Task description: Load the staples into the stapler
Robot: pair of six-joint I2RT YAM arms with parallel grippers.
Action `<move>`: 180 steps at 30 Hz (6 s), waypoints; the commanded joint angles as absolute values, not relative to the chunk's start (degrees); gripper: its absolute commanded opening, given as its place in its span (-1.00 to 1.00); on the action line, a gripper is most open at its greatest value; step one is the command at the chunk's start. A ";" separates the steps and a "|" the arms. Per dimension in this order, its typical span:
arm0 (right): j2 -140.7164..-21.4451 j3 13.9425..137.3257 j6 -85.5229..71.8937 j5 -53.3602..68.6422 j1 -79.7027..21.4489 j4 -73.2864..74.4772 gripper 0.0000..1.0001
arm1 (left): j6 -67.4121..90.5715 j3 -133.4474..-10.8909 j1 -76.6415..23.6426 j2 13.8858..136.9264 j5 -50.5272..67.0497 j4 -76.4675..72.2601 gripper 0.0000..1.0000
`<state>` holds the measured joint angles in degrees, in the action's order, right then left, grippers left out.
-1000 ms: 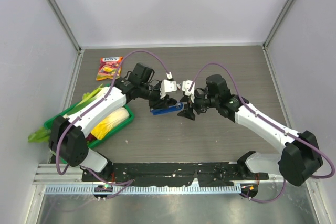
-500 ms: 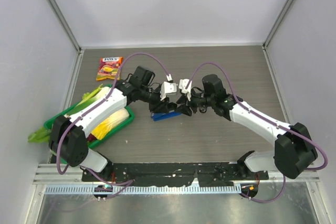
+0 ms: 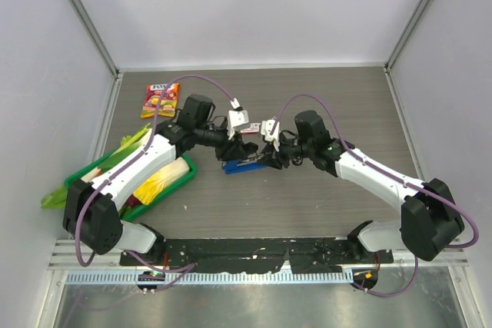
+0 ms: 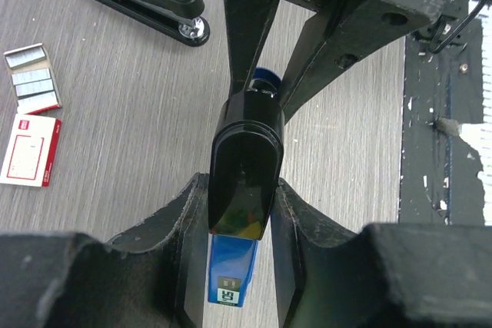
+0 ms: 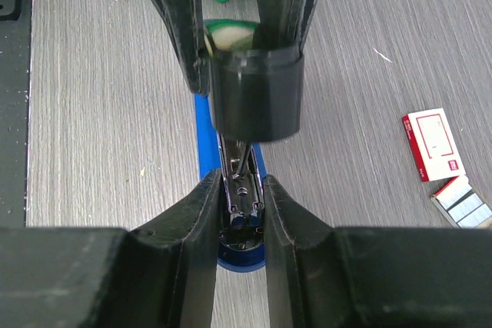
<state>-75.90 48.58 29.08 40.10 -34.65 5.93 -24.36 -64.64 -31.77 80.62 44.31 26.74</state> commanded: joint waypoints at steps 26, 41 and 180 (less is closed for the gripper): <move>-76.55 47.72 29.62 48.07 -35.59 9.49 -0.90 | 42.88 -47.64 -5.36 69.17 44.56 -57.91 -1.00; -74.62 52.82 28.31 50.89 -34.81 14.59 0.01 | 47.02 -44.73 -5.36 69.17 49.12 -63.63 -1.00; -114.35 83.41 -21.09 -11.08 -54.23 19.25 -0.76 | 26.02 -44.47 20.92 53.09 48.43 -9.84 0.99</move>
